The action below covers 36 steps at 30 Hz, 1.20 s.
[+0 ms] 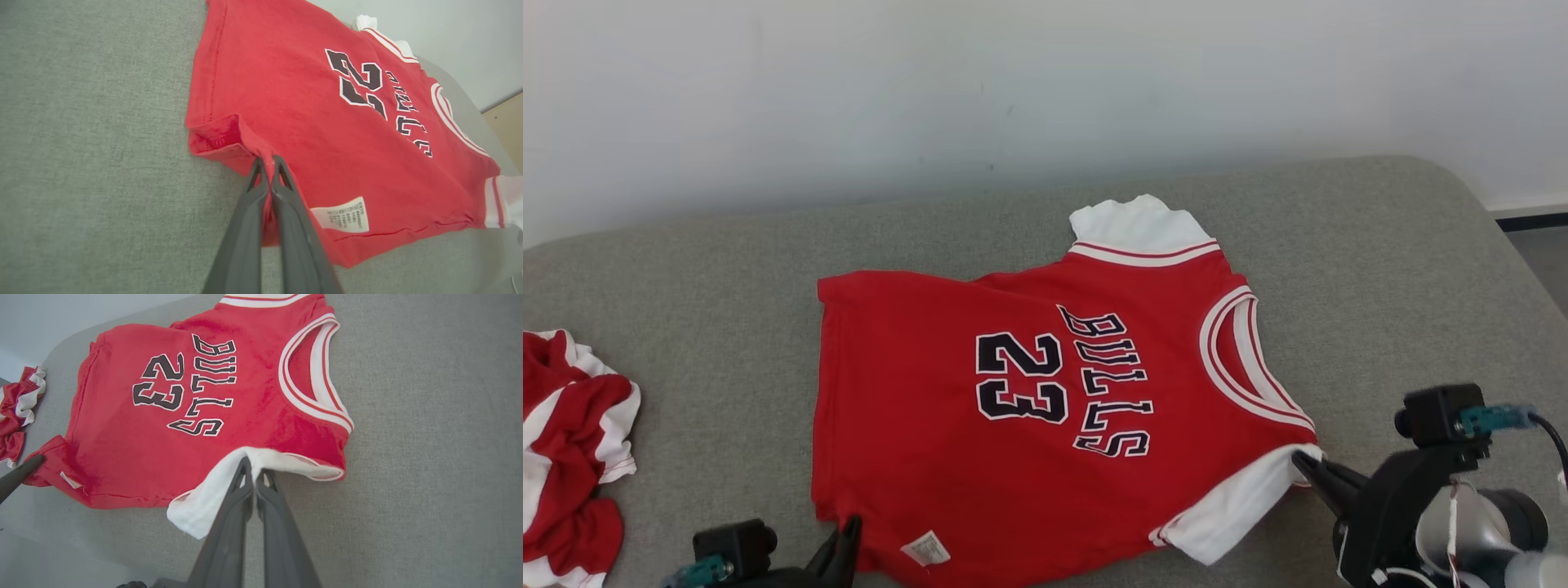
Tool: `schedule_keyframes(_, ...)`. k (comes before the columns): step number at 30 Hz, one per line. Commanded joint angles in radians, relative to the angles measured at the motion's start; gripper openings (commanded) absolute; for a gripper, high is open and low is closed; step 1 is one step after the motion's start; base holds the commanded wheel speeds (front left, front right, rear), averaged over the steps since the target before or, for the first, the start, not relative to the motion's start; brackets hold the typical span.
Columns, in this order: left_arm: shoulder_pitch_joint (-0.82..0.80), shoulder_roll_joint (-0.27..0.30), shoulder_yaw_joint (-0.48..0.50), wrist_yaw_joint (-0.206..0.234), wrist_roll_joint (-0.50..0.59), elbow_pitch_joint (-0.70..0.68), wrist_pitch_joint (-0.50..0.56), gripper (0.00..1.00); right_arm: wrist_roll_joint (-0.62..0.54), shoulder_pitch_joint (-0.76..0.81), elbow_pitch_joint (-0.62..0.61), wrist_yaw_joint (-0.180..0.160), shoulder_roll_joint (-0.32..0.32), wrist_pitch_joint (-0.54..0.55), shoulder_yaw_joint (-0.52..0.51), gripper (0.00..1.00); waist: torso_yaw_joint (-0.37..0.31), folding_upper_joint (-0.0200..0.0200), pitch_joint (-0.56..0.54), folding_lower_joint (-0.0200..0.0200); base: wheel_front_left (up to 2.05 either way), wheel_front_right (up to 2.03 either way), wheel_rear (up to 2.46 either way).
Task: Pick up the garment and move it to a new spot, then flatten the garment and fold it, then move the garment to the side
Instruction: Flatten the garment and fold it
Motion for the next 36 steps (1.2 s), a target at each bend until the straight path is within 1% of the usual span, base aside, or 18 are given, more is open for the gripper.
schedule_keyframes(1,-0.014,-0.003,-0.001,0.005,0.0,0.004,0.005,0.0,0.005,-0.017,0.006,-0.002,-0.01,-0.007,0.008,0.0,0.003,-0.0001,0.017,-0.0001,0.0,0.0,0.0)
schedule_keyframes(4,-0.078,-0.022,0.0,0.009,-0.012,0.027,0.023,0.0,0.026,-0.128,0.089,-0.002,-0.038,-0.069,0.046,0.0,0.007,-0.0001,0.041,-0.0001,0.0,0.0,0.0)
schedule_keyframes(7,-0.138,-0.033,0.008,0.017,-0.014,0.055,0.034,0.0,0.033,-0.212,0.164,-0.002,-0.079,-0.135,0.107,0.0,0.016,-0.0001,0.065,-0.0001,0.0,0.0,0.0)
schedule_keyframes(11,-0.206,-0.05,0.027,0.051,-0.007,0.087,0.023,0.0,0.041,-0.304,0.235,-0.002,-0.129,-0.217,0.17,0.0,0.032,-0.0001,0.092,-0.0001,0.0,0.0,0.0)
schedule_keyframes(17,-0.279,-0.06,0.032,0.092,0.019,0.134,0.017,0.0,0.046,-0.403,0.323,-0.002,-0.177,-0.362,0.248,0.0,0.047,-0.0001,0.127,-0.0001,0.0,0.0,0.0)
schedule_keyframes(22,-0.317,-0.06,0.029,0.1,0.027,0.163,0.017,0.0,0.049,-0.473,0.397,-0.002,-0.194,-0.449,0.29,0.0,0.052,-0.0001,0.151,-0.0001,0.0,0.0,0.0)
schedule_keyframes(28,-0.344,-0.063,0.02,0.102,0.033,0.179,0.023,0.0,0.069,-0.534,0.464,-0.002,-0.211,-0.505,0.348,0.0,0.058,-0.0001,0.171,-0.0001,0.0,0.0,0.0)
schedule_keyframes(31,-0.352,-0.066,0.018,0.101,0.033,0.185,0.018,0.0,0.078,-0.553,0.495,-0.002,-0.214,-0.537,0.36,0.0,0.06,-0.0001,0.177,-0.0001,0.0,0.0,0.0)
schedule_keyframes(32,-0.357,-0.067,0.02,0.103,0.035,0.185,0.009,0.25,0.081,-0.558,0.51,-0.002,-0.211,-0.548,0.353,0.0,0.06,-0.0001,0.178,-0.0001,0.0,0.0,0.0)
schedule_keyframes(33,-0.362,-0.066,0.021,0.105,0.04,0.187,0.001,1.0,0.083,-0.561,0.524,-0.002,-0.205,-0.558,0.351,0.07,0.06,-0.0001,0.179,-0.0001,0.0,0.0,0.0)
schedule_keyframes(34,-0.363,-0.068,0.021,0.108,0.042,0.19,-0.005,1.0,0.085,-0.564,0.537,-0.002,-0.195,-0.572,0.348,1.0,0.061,-0.0001,0.179,-0.0001,0.0,0.0,0.0)
schedule_keyframes(36,-0.363,-0.068,0.018,0.11,0.051,0.194,-0.021,1.0,0.086,-0.571,0.555,-0.002,-0.182,-0.603,0.346,1.0,0.061,-0.0001,0.177,-0.0001,0.0,0.0,0.0)
